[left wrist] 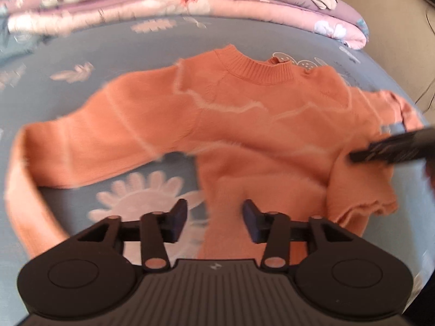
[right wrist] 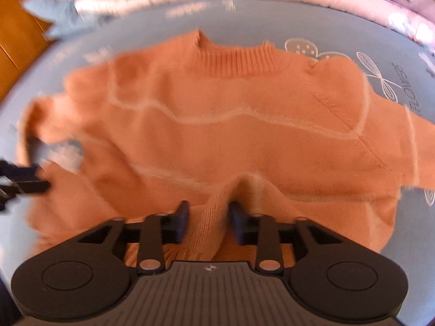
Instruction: Fold clothes
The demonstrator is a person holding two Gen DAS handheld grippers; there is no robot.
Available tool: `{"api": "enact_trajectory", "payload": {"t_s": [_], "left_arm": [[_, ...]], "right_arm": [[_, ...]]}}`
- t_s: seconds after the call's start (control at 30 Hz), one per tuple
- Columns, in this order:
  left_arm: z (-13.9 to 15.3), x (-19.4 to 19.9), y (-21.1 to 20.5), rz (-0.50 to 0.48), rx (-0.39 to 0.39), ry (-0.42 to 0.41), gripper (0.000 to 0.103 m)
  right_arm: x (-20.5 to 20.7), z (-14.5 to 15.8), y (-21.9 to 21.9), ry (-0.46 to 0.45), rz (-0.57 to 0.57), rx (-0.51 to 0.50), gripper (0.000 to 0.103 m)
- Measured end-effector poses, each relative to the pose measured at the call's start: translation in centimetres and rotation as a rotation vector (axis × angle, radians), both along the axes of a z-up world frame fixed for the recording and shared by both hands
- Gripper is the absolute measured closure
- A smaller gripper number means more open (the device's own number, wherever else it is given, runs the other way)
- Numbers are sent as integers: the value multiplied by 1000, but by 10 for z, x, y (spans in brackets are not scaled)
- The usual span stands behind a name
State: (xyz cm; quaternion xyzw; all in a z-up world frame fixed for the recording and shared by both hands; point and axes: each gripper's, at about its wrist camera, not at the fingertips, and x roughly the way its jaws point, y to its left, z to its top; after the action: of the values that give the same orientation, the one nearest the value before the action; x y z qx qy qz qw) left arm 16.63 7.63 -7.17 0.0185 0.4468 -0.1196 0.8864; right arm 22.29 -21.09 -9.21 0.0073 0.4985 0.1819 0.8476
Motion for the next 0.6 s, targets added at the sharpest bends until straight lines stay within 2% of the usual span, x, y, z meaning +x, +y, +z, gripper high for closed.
{"api": "enact_trajectory", "payload": {"t_s": [0.03, 0.1, 0.17, 0.23, 0.33, 0.47, 0.6], "left_arm": [[3, -9, 1, 4, 29, -11, 54], [13, -31, -1, -15, 83, -51, 54], [23, -56, -13, -122, 119, -100, 46], [27, -75, -32, -233, 142, -119, 32], [21, -93, -63, -387, 188, -146, 31], [7, -91, -108, -542, 397, -243, 31], [-3, -70, -146, -719, 590, -326, 31]], "right_arm": [[-8, 9, -7, -25, -8, 29, 45], [-25, 24, -22, -68, -18, 46, 44], [-32, 30, -28, -81, -19, 11, 44], [-40, 36, -32, -105, -21, -20, 44], [-55, 38, -35, -117, -15, -36, 43], [-76, 33, -38, -81, -12, -42, 42], [-108, 24, -45, -38, -7, -51, 42]]}}
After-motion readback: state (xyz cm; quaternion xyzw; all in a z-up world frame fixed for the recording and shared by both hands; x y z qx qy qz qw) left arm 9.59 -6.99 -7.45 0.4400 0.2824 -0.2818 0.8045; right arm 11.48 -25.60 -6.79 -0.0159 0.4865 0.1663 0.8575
